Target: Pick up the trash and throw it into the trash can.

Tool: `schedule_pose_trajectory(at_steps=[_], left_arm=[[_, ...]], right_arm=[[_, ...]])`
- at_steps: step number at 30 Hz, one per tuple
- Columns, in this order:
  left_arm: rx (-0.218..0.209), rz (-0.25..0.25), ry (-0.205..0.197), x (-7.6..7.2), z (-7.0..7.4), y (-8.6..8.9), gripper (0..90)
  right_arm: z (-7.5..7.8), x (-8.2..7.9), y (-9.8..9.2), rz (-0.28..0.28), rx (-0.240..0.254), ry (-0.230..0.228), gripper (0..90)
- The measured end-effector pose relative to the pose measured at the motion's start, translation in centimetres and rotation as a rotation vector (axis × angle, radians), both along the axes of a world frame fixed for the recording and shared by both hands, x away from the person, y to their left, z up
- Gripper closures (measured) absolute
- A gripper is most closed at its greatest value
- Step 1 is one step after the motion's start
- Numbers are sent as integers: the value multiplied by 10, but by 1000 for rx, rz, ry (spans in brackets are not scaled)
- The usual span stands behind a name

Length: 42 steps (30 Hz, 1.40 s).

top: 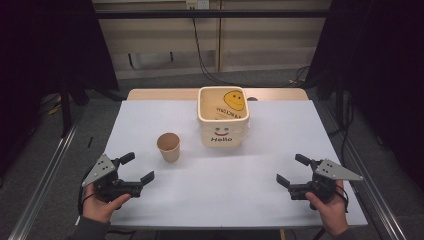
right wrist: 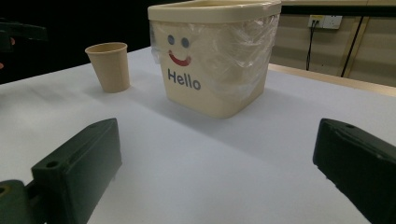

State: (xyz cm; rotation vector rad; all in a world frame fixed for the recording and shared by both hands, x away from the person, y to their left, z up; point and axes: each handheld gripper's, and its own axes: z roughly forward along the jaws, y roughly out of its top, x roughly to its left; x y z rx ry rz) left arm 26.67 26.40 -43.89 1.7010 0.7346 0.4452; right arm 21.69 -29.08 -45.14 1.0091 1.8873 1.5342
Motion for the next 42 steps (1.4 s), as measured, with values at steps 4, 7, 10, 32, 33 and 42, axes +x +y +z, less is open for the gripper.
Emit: schedule_pose_trajectory(at_steps=[4, 7, 10, 32, 33, 42], left_arm=[[-8, -3, 4, 1, 3, -2, 12], [-16, -3, 13, 1, 6, -2, 12], [-26, -13, 28, 2, 11, -2, 8], [-63, -7, 9, 15, 66, 4, 6], [-66, -9, 11, 16, 71, 4, 5], [-64, -10, -11, 27, 120, 6, 5]], right_arm=[[0, 1, 0, 2, -2, -2, 5], [0, 2, 0, 2, 1, -2, 5], [1, 2, 2, 7, -1, -3, 6], [2, 3, 3, 17, -2, -2, 8], [2, 3, 3, 17, -2, -2, 8], [2, 3, 3, 22, -6, -1, 8]])
